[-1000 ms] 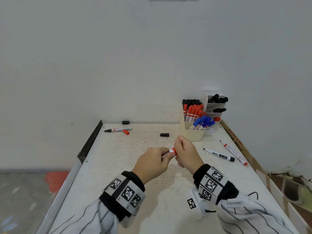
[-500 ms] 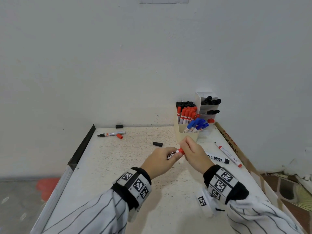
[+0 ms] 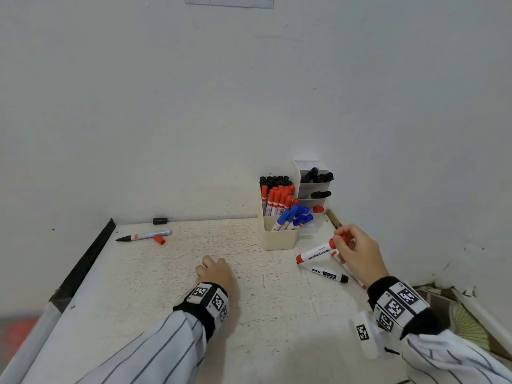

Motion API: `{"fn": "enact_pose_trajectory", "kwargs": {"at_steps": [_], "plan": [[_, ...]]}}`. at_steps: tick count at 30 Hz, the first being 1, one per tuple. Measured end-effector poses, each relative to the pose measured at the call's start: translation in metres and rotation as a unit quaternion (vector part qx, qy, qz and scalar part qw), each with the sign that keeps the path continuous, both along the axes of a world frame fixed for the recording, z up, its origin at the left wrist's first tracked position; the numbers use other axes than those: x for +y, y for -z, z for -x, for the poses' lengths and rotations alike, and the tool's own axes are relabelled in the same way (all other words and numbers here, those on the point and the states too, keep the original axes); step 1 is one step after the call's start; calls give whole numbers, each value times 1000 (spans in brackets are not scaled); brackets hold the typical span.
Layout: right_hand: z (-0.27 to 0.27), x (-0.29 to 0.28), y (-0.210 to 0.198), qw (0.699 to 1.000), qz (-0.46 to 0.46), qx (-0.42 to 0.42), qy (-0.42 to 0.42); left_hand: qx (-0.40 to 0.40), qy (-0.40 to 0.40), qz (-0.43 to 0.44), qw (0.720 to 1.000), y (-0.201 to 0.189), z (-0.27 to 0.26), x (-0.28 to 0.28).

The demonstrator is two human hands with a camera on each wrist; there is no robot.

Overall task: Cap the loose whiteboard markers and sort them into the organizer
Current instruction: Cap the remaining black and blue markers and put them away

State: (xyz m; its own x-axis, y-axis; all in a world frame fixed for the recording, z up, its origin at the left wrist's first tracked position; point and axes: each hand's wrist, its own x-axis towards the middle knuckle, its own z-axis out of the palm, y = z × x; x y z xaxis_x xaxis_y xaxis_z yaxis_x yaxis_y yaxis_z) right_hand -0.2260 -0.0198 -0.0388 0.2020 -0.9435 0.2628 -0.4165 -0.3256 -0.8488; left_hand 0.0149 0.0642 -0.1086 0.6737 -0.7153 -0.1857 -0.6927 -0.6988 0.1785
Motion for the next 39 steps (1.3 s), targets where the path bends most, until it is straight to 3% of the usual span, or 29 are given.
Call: {"fn": "enact_pose_trajectory", "kwargs": {"at_steps": [3, 6, 10, 14, 21, 24, 30, 35, 39], "plan": [[-1, -13, 6, 999, 25, -7, 37, 40, 67, -34, 996, -8, -24, -5], [-6, -24, 0, 992, 88, -17, 84, 69, 90, 3, 994, -10, -38, -9], [-16, -44, -9, 979, 161, -31, 125, 112, 87, 79, 987, -4, -50, -10], [-27, -67, -2, 972, 202, 26, 113, 122, 58, 127, 983, -3, -54, -9], [-47, -96, 16, 980, 176, 73, 64, 126, 50, 167, 977, -7, -70, -1], [-55, -100, 18, 991, 115, 32, 65, 189, 36, 218, 957, -8, -76, 1], [-63, -110, 25, 991, 100, 35, 87, 262, -40, 230, 936, -7, -83, 3], [-61, -121, 36, 984, 108, 134, 56, 286, -37, 239, 927, -2, -88, 7], [-63, -120, 34, 977, 123, 164, 50, 276, -7, 210, 938, -3, -90, 10]]}}
